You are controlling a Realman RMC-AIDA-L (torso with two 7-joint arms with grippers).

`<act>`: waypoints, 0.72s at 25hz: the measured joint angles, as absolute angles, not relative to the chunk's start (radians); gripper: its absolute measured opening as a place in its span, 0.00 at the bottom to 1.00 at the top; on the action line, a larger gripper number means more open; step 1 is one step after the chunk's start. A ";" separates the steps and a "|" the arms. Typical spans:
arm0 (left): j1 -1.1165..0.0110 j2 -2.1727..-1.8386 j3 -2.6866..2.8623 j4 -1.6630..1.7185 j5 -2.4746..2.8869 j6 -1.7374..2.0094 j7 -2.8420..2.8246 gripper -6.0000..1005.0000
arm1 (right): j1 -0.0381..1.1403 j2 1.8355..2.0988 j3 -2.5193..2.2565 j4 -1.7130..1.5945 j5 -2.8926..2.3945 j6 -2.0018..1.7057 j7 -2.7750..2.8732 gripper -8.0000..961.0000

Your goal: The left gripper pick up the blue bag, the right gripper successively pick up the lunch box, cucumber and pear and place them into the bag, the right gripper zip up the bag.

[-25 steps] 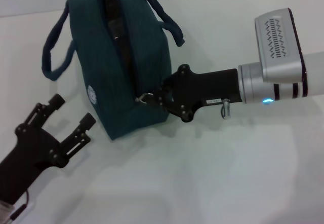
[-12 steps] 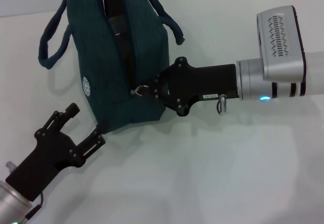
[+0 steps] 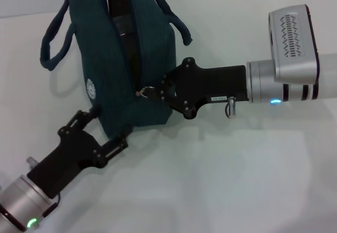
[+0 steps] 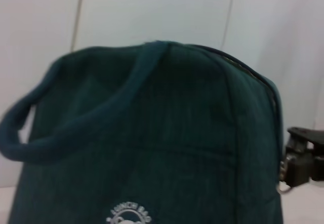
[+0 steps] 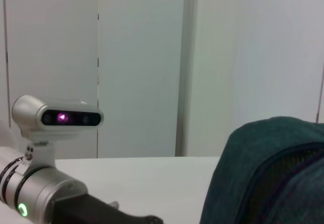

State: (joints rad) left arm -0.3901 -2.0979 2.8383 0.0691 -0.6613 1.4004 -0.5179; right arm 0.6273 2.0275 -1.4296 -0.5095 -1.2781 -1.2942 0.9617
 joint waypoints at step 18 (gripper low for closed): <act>-0.418 -2.101 2.831 0.136 -0.669 1.309 -0.400 0.79 | 0.600 2.027 -1.426 -0.509 -1.254 -1.301 0.962 0.02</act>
